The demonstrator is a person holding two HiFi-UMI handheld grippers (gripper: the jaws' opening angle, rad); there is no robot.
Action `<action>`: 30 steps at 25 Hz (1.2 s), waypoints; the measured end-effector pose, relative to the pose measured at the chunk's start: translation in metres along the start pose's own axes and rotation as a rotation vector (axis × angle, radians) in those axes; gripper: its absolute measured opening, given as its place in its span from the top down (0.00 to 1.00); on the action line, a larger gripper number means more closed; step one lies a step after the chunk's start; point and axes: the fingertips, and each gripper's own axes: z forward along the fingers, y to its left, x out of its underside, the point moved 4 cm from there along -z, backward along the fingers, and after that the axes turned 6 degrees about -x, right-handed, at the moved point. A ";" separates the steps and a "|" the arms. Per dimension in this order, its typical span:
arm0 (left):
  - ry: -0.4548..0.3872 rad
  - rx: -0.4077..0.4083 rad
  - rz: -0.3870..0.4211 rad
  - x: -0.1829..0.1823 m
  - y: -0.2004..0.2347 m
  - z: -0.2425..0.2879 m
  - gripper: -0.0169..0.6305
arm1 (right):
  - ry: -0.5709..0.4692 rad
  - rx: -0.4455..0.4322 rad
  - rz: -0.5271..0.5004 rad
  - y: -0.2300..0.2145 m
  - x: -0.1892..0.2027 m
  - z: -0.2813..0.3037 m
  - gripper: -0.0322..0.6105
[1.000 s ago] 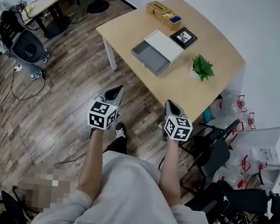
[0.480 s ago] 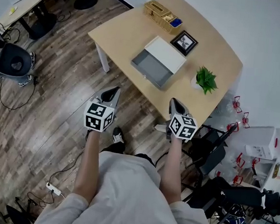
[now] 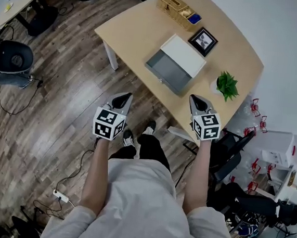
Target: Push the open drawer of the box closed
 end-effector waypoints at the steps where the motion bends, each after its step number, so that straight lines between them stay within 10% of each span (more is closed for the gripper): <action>1: 0.003 -0.003 0.000 0.000 0.002 0.001 0.89 | 0.006 -0.003 -0.007 -0.003 -0.003 0.005 0.95; 30: 0.190 -0.013 0.044 -0.001 0.000 0.148 0.89 | 0.127 -0.141 -0.152 -0.143 -0.055 0.154 0.95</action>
